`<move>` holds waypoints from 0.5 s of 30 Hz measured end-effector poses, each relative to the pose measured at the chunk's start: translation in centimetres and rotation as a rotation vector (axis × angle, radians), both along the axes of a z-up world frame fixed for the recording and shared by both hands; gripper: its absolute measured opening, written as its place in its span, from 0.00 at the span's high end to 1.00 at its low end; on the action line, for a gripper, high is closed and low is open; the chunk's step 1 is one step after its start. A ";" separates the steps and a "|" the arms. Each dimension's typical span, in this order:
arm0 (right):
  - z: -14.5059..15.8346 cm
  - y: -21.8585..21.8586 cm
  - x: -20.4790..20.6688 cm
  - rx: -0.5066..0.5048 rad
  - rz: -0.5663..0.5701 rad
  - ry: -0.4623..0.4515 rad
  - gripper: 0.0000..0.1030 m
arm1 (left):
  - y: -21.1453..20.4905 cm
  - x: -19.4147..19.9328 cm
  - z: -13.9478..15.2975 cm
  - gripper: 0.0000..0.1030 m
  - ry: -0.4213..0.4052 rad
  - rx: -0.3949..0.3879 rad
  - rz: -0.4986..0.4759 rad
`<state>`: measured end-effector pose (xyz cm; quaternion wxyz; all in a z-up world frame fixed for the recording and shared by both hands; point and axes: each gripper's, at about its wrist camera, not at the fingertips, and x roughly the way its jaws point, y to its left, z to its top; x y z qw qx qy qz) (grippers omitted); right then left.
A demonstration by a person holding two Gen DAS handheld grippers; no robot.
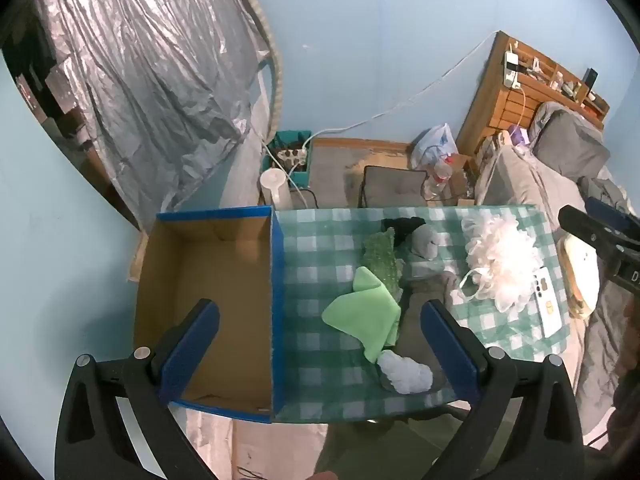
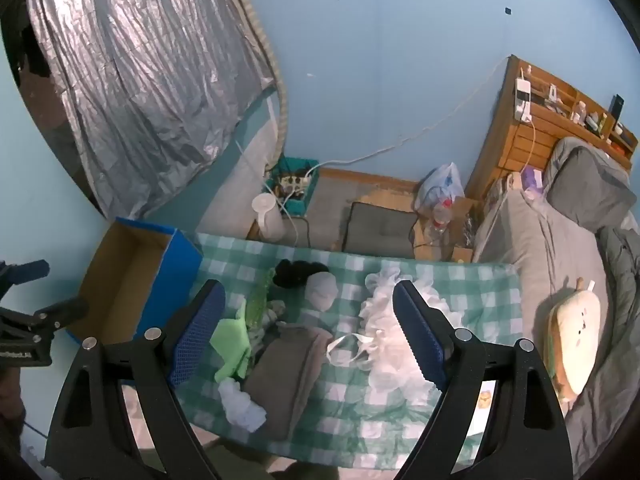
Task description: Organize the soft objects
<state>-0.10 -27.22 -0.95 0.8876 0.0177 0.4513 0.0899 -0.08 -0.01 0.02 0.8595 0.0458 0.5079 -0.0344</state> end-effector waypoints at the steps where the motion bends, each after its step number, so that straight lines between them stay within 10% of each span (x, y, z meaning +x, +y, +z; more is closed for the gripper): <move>1: 0.0 -0.1 0.0 0.003 0.000 0.002 0.18 | 0.0 -0.1 0.0 0.02 -0.002 -0.002 0.004; 15: -0.2 -0.6 0.5 0.006 -0.003 0.007 0.18 | 0.2 0.6 -0.3 0.02 0.014 -0.022 0.004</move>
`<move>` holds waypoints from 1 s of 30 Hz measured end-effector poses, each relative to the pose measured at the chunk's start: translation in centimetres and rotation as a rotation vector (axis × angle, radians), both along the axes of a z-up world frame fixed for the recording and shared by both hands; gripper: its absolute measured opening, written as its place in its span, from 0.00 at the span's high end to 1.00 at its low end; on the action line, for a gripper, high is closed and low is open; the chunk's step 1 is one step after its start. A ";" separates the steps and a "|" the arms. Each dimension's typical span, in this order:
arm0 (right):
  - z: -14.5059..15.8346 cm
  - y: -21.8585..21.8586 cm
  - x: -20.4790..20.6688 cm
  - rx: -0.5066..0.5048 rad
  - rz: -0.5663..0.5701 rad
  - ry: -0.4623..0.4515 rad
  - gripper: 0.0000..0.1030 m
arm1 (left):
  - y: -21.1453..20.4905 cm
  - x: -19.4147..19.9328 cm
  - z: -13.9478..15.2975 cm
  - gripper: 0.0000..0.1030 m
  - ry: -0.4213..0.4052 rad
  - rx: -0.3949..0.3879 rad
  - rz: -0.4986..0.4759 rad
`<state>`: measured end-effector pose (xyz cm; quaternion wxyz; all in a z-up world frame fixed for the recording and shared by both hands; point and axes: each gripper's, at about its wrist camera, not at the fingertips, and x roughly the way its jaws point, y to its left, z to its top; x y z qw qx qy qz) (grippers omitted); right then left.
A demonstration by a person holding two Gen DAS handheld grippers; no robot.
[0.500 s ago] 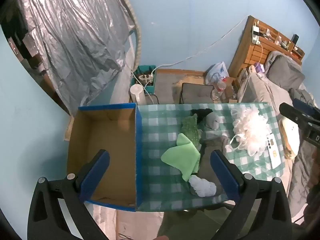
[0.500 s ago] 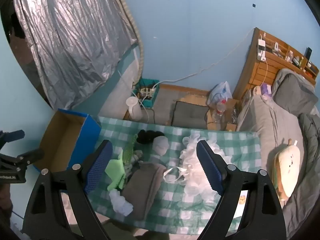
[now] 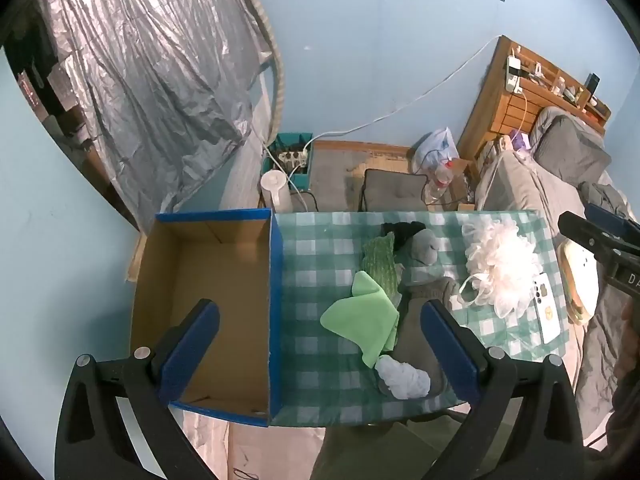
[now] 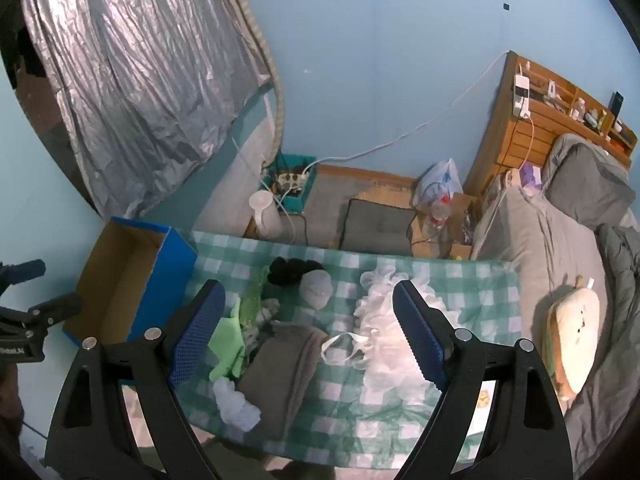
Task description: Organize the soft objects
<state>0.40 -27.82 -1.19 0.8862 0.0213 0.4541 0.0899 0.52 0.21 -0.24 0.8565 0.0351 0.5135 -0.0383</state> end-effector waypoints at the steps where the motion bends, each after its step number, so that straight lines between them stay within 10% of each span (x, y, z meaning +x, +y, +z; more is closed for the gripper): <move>1: 0.0 0.0 0.0 -0.002 -0.002 0.001 0.18 | -0.1 -0.2 0.0 0.02 -0.002 -0.001 -0.001; 30: -0.6 -1.2 -0.2 -0.003 -0.011 0.014 0.18 | -1.8 0.0 -1.5 0.02 0.046 0.020 -0.040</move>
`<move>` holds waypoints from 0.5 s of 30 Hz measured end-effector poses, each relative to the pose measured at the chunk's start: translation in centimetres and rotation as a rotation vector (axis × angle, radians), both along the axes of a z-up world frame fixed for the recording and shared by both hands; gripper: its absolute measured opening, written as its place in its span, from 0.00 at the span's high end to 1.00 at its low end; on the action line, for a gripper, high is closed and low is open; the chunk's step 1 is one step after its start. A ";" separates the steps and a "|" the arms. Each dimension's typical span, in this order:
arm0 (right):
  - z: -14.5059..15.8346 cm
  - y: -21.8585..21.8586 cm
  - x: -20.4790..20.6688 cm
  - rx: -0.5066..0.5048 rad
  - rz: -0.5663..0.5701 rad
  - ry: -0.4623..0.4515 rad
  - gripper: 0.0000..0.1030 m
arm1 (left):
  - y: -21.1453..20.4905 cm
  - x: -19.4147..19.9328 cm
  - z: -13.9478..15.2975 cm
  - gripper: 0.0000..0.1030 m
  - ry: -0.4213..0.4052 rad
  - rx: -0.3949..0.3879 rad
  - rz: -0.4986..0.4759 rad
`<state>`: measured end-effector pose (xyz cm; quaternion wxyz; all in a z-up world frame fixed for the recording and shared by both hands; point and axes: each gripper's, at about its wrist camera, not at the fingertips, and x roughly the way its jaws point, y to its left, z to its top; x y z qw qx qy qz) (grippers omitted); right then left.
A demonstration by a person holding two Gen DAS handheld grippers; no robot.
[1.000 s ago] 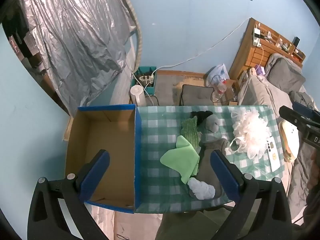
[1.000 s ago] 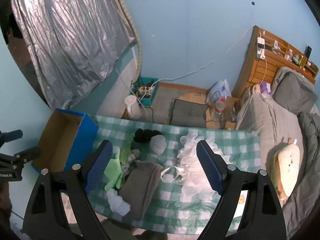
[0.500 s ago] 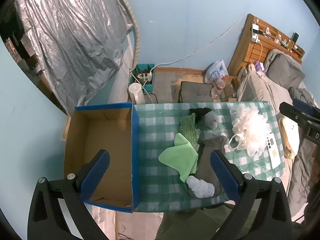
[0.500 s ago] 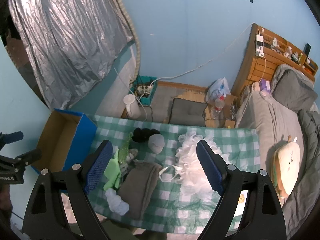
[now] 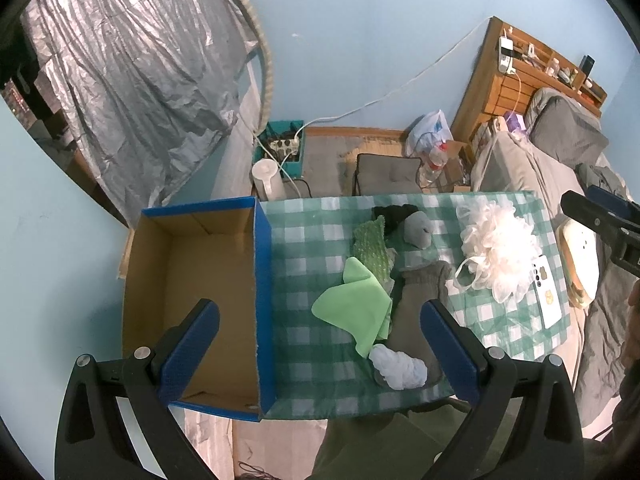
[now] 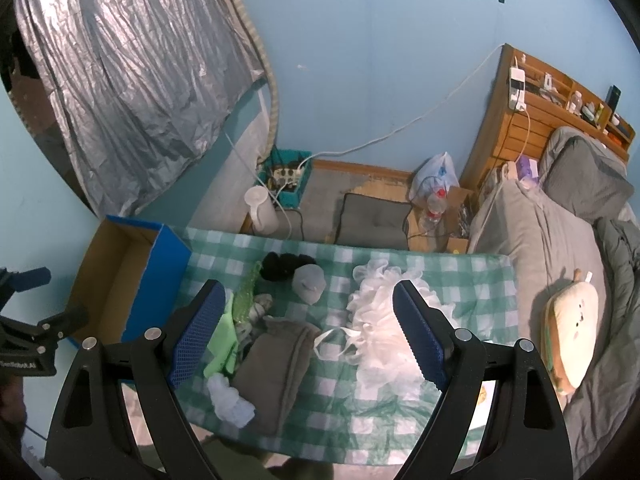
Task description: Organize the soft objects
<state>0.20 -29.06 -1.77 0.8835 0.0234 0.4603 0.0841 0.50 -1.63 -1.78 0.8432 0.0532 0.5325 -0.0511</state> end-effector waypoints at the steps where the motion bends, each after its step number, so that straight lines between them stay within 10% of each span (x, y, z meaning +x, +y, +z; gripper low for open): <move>1: 0.0 0.1 0.1 -0.002 -0.001 0.001 0.18 | 0.0 0.0 0.0 0.02 0.000 0.000 0.001; 15: 0.0 -0.5 -0.1 0.000 -0.009 0.009 0.18 | -0.5 0.1 -0.7 0.02 0.021 0.004 -0.009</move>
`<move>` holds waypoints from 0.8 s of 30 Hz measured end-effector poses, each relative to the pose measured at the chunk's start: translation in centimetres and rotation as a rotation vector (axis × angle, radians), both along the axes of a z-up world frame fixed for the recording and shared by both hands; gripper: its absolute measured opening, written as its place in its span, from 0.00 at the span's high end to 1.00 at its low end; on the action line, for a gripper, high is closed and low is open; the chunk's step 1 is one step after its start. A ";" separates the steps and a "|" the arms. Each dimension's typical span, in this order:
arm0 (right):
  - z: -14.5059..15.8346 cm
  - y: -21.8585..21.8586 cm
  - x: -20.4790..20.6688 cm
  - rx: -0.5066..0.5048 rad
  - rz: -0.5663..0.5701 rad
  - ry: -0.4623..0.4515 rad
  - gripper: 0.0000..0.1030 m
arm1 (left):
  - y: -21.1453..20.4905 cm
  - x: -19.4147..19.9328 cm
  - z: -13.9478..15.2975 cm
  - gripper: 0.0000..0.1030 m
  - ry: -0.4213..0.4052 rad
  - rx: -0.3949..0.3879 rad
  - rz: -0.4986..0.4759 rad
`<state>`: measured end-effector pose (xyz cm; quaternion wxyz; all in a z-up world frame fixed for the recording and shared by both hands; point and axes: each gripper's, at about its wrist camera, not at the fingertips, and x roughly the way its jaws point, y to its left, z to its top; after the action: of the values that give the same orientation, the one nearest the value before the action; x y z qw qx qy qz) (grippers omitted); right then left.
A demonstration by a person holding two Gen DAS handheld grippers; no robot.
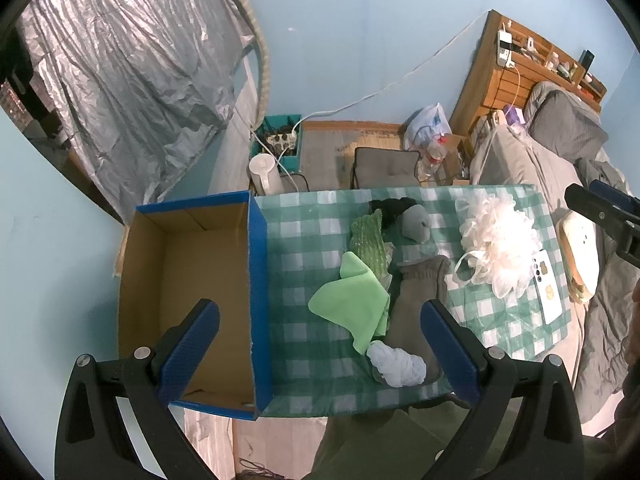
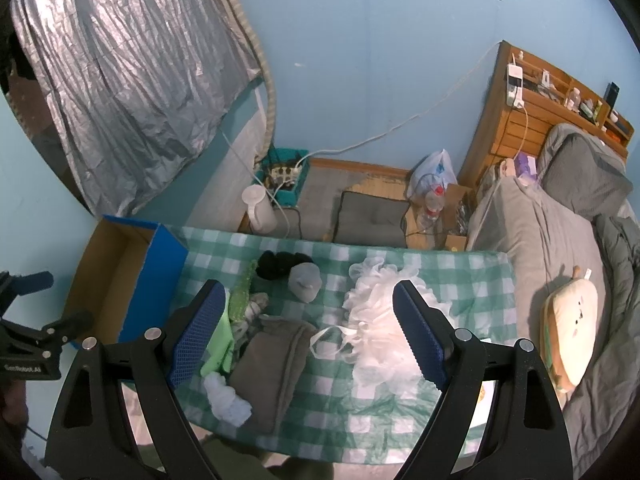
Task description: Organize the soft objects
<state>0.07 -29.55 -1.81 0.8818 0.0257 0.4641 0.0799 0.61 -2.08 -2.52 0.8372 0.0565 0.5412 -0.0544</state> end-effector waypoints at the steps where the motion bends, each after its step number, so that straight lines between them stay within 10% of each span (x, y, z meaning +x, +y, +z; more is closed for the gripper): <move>1: -0.1 0.0 0.2 0.000 -0.002 0.003 0.18 | 0.0 0.0 0.0 0.02 0.002 0.000 -0.001; 24: -0.2 -0.3 0.3 -0.003 -0.007 0.010 0.18 | -0.6 0.2 -0.7 0.02 0.020 0.000 -0.007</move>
<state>0.32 -29.87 -2.01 0.8798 0.0264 0.4685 0.0760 0.83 -2.69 -3.26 0.8316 0.0577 0.5493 -0.0581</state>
